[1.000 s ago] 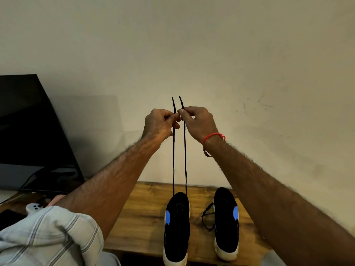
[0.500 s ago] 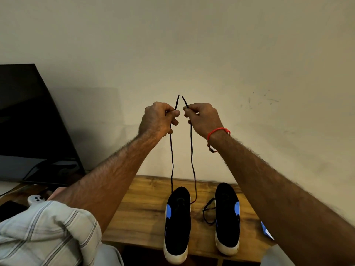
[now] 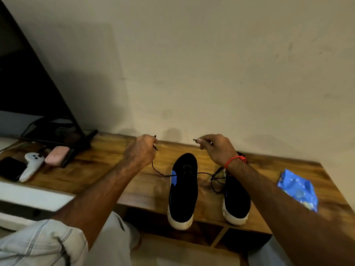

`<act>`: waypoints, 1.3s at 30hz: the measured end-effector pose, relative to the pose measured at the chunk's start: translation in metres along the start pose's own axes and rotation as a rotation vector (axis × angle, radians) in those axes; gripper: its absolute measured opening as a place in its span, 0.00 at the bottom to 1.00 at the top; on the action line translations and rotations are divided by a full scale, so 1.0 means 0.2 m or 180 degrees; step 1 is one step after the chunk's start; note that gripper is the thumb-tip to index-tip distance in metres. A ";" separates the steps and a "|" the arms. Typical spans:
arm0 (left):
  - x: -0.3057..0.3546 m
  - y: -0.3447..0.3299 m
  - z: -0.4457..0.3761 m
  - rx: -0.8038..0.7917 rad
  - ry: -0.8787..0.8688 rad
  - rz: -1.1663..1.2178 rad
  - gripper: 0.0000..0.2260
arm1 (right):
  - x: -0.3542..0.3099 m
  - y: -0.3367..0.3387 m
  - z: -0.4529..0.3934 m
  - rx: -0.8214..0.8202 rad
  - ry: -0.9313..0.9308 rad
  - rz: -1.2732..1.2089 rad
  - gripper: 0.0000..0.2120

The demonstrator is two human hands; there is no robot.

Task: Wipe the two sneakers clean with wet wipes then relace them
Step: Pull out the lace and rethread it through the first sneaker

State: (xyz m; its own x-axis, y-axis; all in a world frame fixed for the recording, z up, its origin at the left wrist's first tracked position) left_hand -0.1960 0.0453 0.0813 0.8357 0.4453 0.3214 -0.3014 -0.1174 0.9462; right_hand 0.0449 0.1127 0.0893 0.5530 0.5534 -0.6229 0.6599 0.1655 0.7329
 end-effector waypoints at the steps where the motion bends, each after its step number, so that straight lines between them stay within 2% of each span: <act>1: -0.02 -0.09 0.00 -0.0284 0.0145 -0.0117 0.15 | 0.04 -0.06 0.02 -0.0073 -0.0023 -0.0006 0.11; 4: -0.08 -0.32 0.06 -0.1060 0.0585 -0.0713 0.14 | 0.14 -0.17 0.04 -0.0238 -0.0067 -0.0047 0.07; 7: -0.08 -0.46 0.11 -0.1353 0.0851 -0.0750 0.23 | 0.23 -0.26 0.05 -0.0332 -0.0151 -0.0095 0.07; 9: -0.02 -0.49 0.12 -0.1197 0.0871 -0.0547 0.27 | 0.27 -0.31 0.05 -0.0457 -0.0268 -0.0140 0.06; 12: 0.08 -0.48 0.13 -0.0497 0.0585 -0.0800 0.26 | 0.29 -0.34 0.02 -0.0509 -0.0318 -0.0172 0.05; 15: 0.11 -0.49 0.14 -0.0370 0.0473 -0.0927 0.27 | 0.35 -0.34 0.03 -0.0463 -0.0478 -0.0167 0.04; 18: 0.10 -0.52 0.11 -0.0783 0.0447 -0.0397 0.25 | 0.41 -0.37 0.05 -0.0445 -0.0760 -0.0241 0.03; 21: 0.11 -0.57 0.11 -0.1112 0.0360 0.0284 0.20 | 0.40 -0.40 0.05 -0.0547 -0.0778 -0.0444 0.02; 26: 0.12 -0.60 0.12 -0.1195 0.0385 0.0891 0.12 | 0.31 -0.45 0.08 -0.0818 -0.0606 -0.0485 0.03; 32: 0.08 -0.61 0.14 -0.1677 0.1298 0.2038 0.12 | 0.25 -0.47 0.09 -0.0871 -0.0439 -0.0114 0.07; 39: 0.08 -0.62 0.15 -0.1953 0.1666 0.2451 0.12 | 0.26 -0.52 0.12 -0.0853 -0.0552 0.0373 0.07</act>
State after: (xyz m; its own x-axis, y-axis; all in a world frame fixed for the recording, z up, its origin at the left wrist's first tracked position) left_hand -0.1312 0.0399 -0.0295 0.0749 0.7786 0.6230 -0.9524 -0.1292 0.2761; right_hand 0.0162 0.1048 -0.0253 0.7106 0.4379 -0.5506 0.4423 0.3306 0.8337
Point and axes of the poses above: each hand's wrist, its own z-axis away from the middle knuckle, its own y-axis out of the back of the hand, x = y × z, the point moved 2 cm from there along -z, towards the middle knuckle, and after that the axes turned 12 degrees about y, right-handed, at the moved point
